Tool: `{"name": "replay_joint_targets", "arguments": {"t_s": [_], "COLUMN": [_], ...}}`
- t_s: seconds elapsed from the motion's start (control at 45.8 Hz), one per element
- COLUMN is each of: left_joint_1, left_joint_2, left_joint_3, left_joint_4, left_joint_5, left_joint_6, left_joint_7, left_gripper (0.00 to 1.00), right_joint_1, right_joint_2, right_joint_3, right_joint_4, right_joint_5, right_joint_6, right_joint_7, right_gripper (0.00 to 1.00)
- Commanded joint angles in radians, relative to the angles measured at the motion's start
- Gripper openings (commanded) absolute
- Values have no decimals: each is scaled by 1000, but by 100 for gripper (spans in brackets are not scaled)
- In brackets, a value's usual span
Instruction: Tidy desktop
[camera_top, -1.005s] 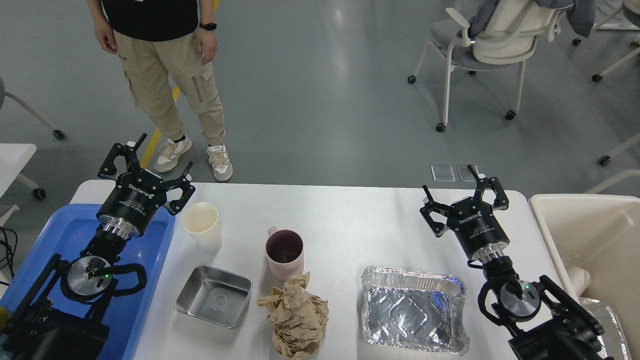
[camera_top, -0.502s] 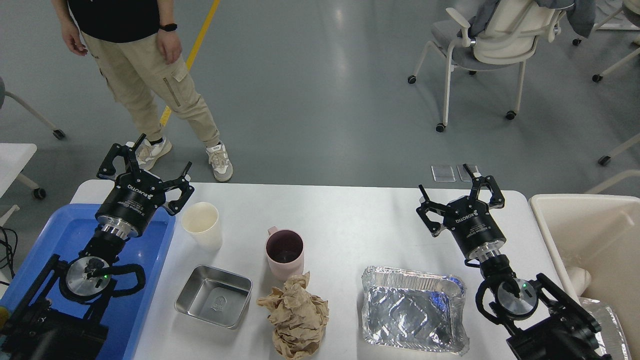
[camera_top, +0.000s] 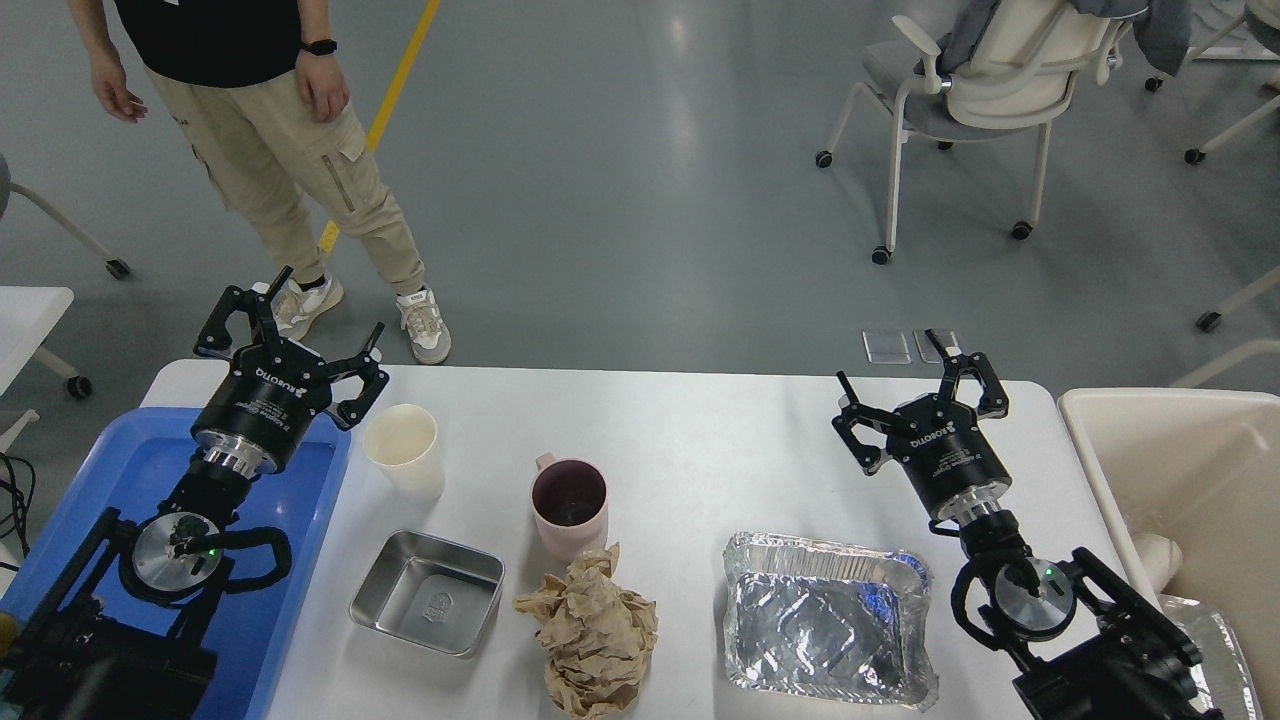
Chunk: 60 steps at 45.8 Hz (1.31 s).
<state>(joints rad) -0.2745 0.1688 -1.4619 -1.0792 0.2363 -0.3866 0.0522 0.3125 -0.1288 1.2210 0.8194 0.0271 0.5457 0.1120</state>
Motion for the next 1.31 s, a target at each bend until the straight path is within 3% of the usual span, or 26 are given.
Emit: {"name": "replay_joint_targets", "arguments": {"t_s": [0.0, 0.459, 0.633, 1.288], "left_joint_1": [0, 1, 3, 29], "left_joint_2": [1, 14, 12, 14], "left_joint_3": [-3, 22, 23, 26], "left_joint_4": [-1, -7, -7, -15], "left_joint_5": [0, 0, 1, 5], "left_joint_6": [0, 0, 2, 2], "left_joint_7": [0, 15, 46, 44], "left_gripper": [98, 98, 98, 98], "right_joint_1": [-3, -4, -7, -7], "right_joint_2": [-2, -5, -5, -5], "right_joint_3": [0, 0, 0, 0], "right_joint_4": [1, 1, 3, 6], "right_joint_5": [1, 1, 1, 1], "right_joint_6": [0, 2, 2, 5], "right_joint_7": [0, 0, 0, 0], "right_gripper": [100, 100, 100, 100]}}
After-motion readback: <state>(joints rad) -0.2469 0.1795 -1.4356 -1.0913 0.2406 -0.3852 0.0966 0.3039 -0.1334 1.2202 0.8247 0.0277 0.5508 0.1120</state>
